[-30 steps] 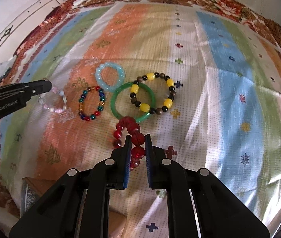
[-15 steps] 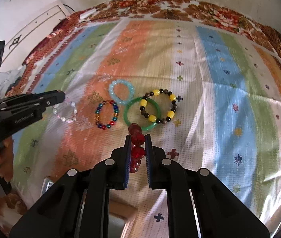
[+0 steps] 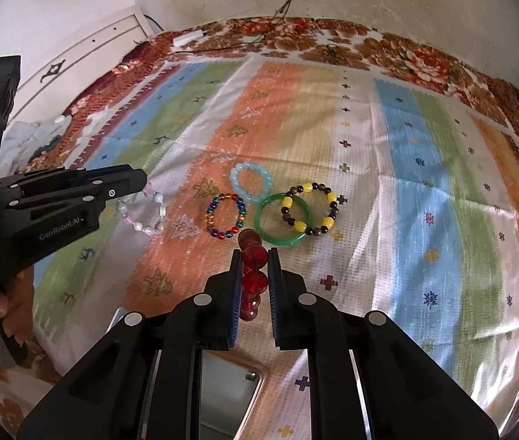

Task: Organize jewelry
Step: 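Lift both bracelets, carry them over the tin box and open both tools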

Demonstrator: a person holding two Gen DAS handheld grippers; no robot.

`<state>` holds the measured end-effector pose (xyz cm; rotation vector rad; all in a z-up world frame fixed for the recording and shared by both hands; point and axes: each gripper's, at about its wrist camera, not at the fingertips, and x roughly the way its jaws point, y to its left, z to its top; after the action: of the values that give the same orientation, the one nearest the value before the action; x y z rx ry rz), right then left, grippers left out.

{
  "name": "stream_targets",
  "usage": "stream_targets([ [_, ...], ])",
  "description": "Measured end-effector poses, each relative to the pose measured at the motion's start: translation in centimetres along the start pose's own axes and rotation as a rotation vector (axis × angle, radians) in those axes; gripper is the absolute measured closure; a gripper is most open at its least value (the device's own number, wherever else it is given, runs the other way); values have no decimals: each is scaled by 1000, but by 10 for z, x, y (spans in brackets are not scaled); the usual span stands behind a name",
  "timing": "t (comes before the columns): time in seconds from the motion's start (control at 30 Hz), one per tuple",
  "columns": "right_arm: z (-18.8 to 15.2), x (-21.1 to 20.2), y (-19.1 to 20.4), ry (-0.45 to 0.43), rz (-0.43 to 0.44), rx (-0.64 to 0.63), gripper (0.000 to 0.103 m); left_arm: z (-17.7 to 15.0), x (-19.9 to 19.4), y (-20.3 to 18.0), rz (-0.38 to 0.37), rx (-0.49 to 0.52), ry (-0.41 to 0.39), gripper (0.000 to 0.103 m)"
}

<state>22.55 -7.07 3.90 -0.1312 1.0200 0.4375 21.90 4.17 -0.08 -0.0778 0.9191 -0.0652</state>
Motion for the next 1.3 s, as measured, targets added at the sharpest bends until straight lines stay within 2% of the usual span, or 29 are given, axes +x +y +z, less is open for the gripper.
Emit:
stream_targets([
  [0.13, -6, -9, 5, -14, 10, -7, 89, -4, -15, -3, 6, -5, -32, 86],
  [0.63, -34, -52, 26, -76, 63, -48, 89, -34, -62, -22, -44, -26, -110, 86],
  [0.93, -52, -60, 29, -70, 87, -59, 89, -62, -75, -41, -63, 2, -111, 86],
  [1.13, -64, -57, 32, -48, 89, -65, 89, -77, -74, -52, -27, 58, -111, 86],
  [1.3, -74, -53, 35, -27, 81, -70, 89, -89, -71, -56, -31, 76, -86, 86],
])
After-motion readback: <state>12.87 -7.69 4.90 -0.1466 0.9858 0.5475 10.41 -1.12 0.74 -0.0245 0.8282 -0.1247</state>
